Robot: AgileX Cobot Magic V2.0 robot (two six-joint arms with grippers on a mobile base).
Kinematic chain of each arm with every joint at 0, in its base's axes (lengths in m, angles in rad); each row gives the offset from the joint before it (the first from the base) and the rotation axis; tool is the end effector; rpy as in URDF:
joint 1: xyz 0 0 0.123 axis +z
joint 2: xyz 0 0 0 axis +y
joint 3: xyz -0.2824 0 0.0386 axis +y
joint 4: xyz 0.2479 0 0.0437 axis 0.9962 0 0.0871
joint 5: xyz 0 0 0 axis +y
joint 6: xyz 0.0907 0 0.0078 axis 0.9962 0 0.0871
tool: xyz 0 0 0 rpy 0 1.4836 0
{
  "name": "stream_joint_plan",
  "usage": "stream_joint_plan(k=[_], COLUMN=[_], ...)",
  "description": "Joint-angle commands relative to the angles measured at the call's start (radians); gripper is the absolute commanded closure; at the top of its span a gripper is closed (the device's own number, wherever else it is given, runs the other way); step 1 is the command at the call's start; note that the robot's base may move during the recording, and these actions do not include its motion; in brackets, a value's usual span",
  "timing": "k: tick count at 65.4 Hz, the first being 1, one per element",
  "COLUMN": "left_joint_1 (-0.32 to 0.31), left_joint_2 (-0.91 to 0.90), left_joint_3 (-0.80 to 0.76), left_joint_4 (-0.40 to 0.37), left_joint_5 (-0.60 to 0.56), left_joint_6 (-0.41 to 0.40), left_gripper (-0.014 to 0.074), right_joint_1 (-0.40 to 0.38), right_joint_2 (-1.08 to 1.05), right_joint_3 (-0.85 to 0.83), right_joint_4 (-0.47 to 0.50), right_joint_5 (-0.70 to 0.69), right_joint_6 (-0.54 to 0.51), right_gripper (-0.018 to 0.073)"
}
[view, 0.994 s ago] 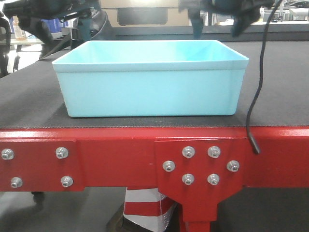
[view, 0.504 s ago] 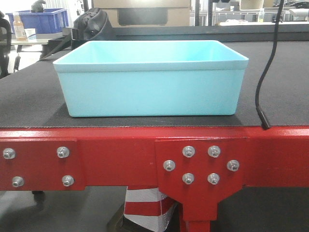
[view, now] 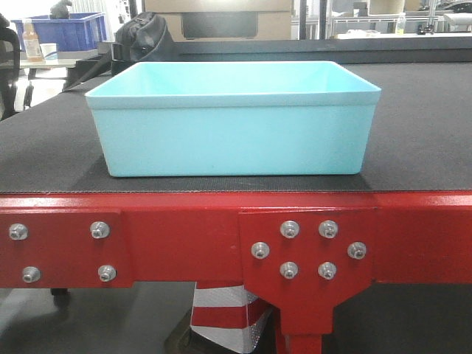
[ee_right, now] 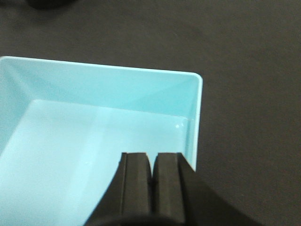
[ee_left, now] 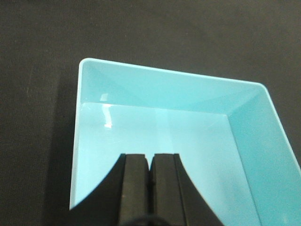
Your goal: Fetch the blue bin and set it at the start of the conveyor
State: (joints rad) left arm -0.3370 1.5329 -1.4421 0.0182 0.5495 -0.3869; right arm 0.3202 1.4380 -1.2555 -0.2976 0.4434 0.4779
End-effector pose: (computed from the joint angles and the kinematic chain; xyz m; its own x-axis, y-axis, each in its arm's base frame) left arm 0.3364 -0.1169 0.3798 -0.5791 -0.1816 -0.7947 0.1211 0.9449 -0.3042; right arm 0.3176 0.0932 0.3609 -0.5058 0.0477 -0.8614 -0.1068 0.9873 0.1174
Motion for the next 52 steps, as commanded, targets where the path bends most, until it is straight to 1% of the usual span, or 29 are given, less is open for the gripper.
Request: stream_joint_plan(k=[1,4,8,16,23,27,33,38,45,52], left_joint_1=[-0.015,-0.032,-0.049,-0.089,-0.116,-0.127,-0.126,-0.126,-0.126,-0.126], left_joint_2=[-0.073,-0.115,-0.165,-0.278,-0.367,-0.426,-0.505,-0.58,-0.68,-0.782], left_joint_3=[0.08,0.144,0.228,0.39,0.515,0.58,0.667,0.746,0.829,0.895], left_joint_4=[-0.012,-0.012,-0.012,-0.012,-0.002,0.011,0.016,0.031,0.102,0.108], left_joint_5=[-0.115,-0.183,-0.265,-0.411,-0.496,-0.525,-0.536,-0.536,-0.536,-0.536], left_joint_6=[0.048,0.074,0.078,0.078,0.078,0.078,0.078,0.079,0.081,0.081], left_gripper=[0.0708,0.0708,0.0708,0.0708,0.0708,0.0708,0.0708,0.0708,0.0708,0.0708], right_joint_1=[0.001,0.001,0.001,0.001,0.001,0.001,0.001,0.001,0.001,0.001], right_joint_2=[-0.094,-0.143,-0.197,-0.292,-0.369,-0.421,-0.482,-0.536,-0.621,-0.695], right_joint_3=[0.114,0.18,0.25,0.361,0.444,0.497,0.552,0.592,0.622,0.628], right_joint_4=[-0.008,-0.008,-0.008,-0.008,-0.008,-0.008,-0.01,-0.01,-0.01,-0.01], right_joint_5=[-0.15,-0.2,-0.238,-0.263,-0.289,-0.311,-0.316,-0.284,-0.239,-0.208], right_joint_6=[-0.01,-0.01,-0.01,-0.01,-0.01,-0.01,-0.01,-0.01,-0.01,-0.01], right_gripper=[0.0726,0.0726,0.0726,0.0726,0.0726,0.0726,0.0726,0.0726,0.0726,0.0726])
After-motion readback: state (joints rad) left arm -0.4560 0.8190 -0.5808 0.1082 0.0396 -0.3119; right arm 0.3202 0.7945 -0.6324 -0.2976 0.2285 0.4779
